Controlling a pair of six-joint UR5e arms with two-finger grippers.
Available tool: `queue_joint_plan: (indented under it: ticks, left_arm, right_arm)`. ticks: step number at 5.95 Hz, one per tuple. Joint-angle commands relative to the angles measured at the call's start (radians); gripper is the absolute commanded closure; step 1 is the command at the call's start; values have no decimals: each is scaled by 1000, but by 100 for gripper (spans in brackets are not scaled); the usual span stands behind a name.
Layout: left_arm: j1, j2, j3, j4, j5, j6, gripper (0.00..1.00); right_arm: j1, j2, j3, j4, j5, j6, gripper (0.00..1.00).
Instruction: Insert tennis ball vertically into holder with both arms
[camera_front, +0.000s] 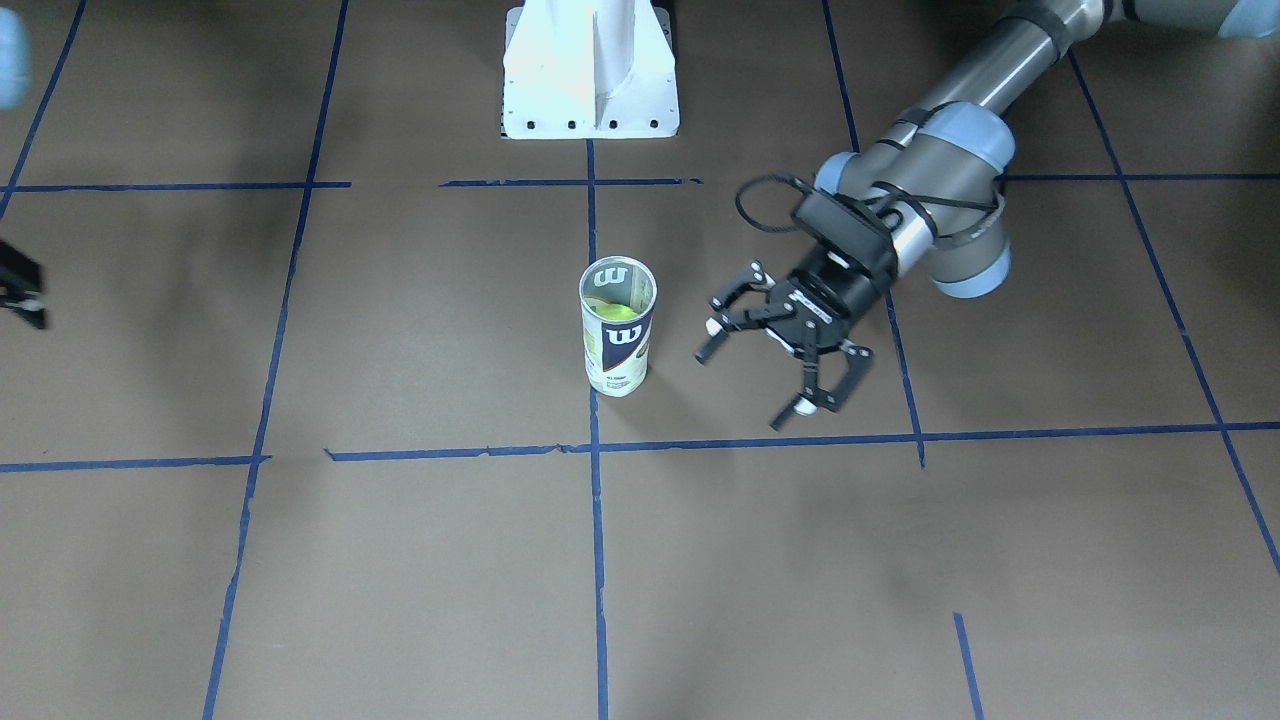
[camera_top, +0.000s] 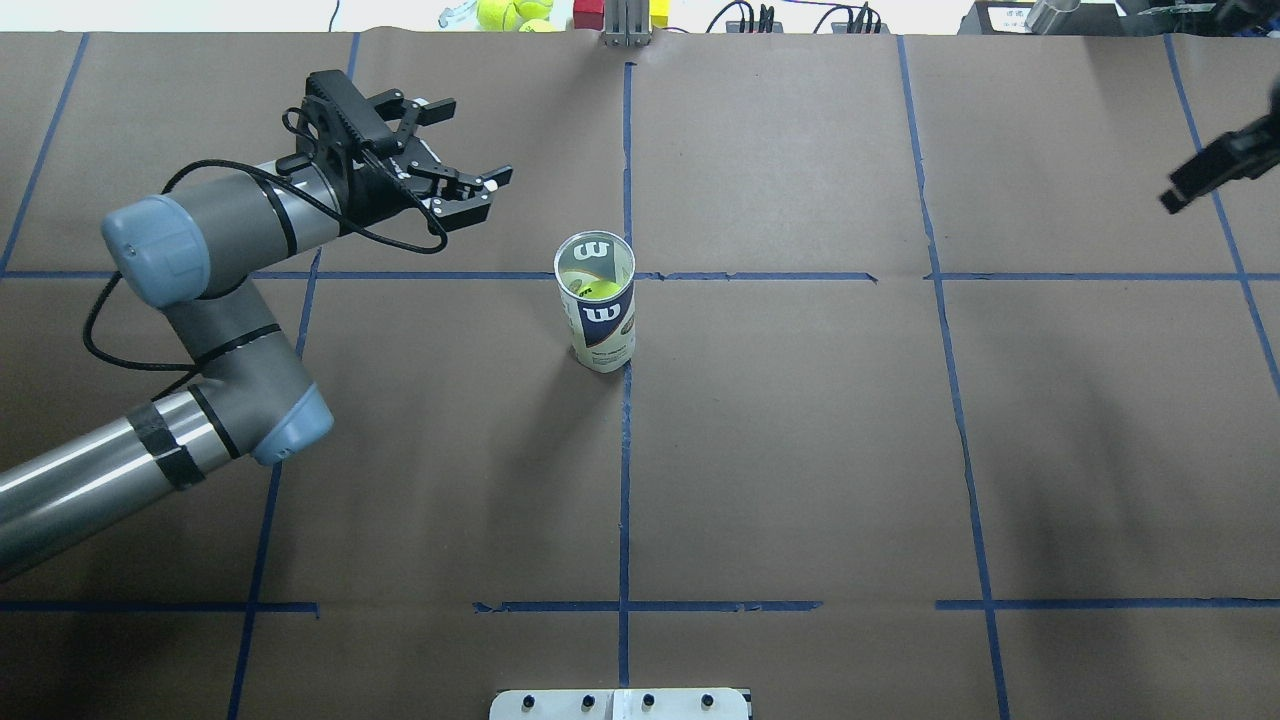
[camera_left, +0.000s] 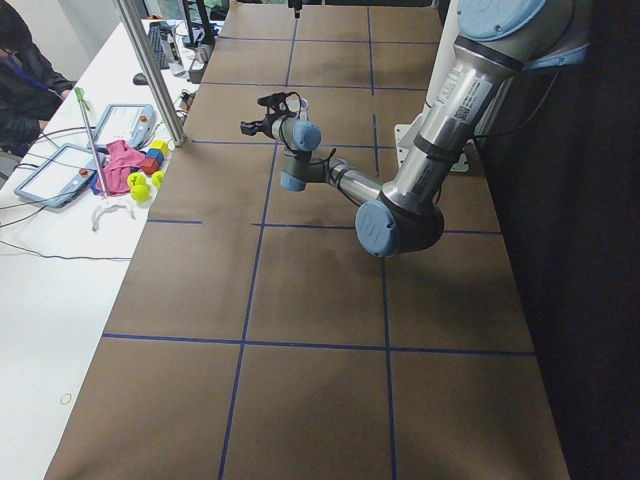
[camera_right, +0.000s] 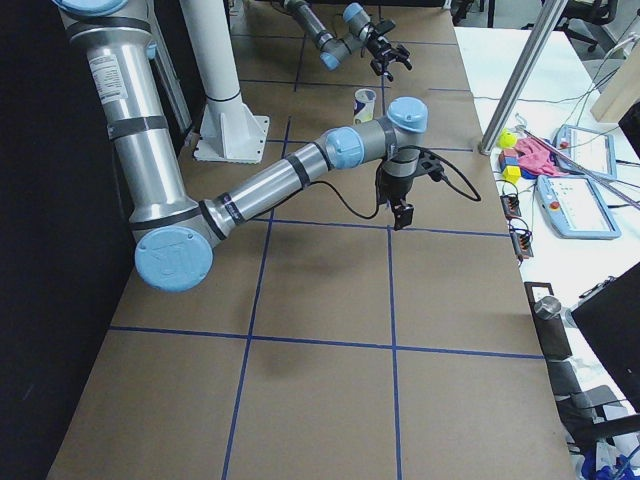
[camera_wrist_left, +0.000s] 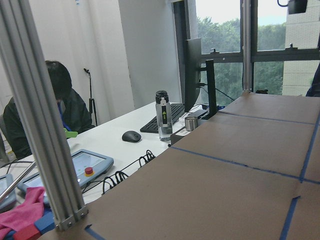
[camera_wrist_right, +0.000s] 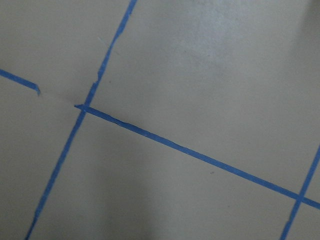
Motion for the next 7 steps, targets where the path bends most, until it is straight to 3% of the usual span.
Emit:
queue_joint_plan:
  ticks: [1,2,4,6,7]
  left_arm:
    - [-83,33,-2,138,-74,1,0]
    - [-176,71,-2,160,-205,3,0]
    - [-357,96,-1,327,-423,15,0]
    - [-427,186,-4,346,-543,53,0]
    - [-468,217,5,370,-559,53,0]
  right_arm:
    - [140,-117,-5,1,61,-209,0]
    - [198,-181,-7,1,69,-290,0]
    - [217,-284,-16,56,68,-297,0]
    - [217,-286,-37,58,68,-294,0]
    - [217,-288,-37,58,68,-294,0]
